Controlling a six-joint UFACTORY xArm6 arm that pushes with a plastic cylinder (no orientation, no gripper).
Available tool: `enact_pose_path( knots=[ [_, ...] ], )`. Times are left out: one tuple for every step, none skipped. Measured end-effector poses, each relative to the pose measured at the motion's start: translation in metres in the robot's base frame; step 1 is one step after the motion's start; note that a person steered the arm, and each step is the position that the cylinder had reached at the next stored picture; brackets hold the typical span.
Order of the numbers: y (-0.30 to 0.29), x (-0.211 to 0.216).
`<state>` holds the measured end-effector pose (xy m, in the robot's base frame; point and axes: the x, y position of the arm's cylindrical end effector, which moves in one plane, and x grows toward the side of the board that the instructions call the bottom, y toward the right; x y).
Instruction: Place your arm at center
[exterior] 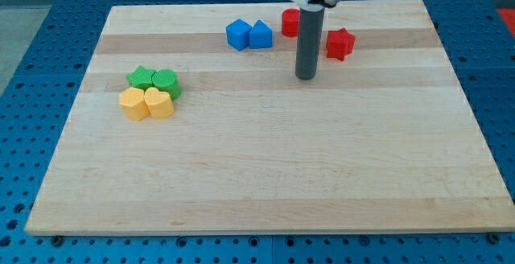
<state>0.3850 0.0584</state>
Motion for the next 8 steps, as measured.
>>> enact_pose_path(
  knots=[
    [0.007, 0.041],
    [0.062, 0.065],
    [0.116, 0.058],
    [0.129, 0.042],
    [0.129, 0.042],
    [0.129, 0.042],
    [0.129, 0.042],
    [0.129, 0.042]
  ],
)
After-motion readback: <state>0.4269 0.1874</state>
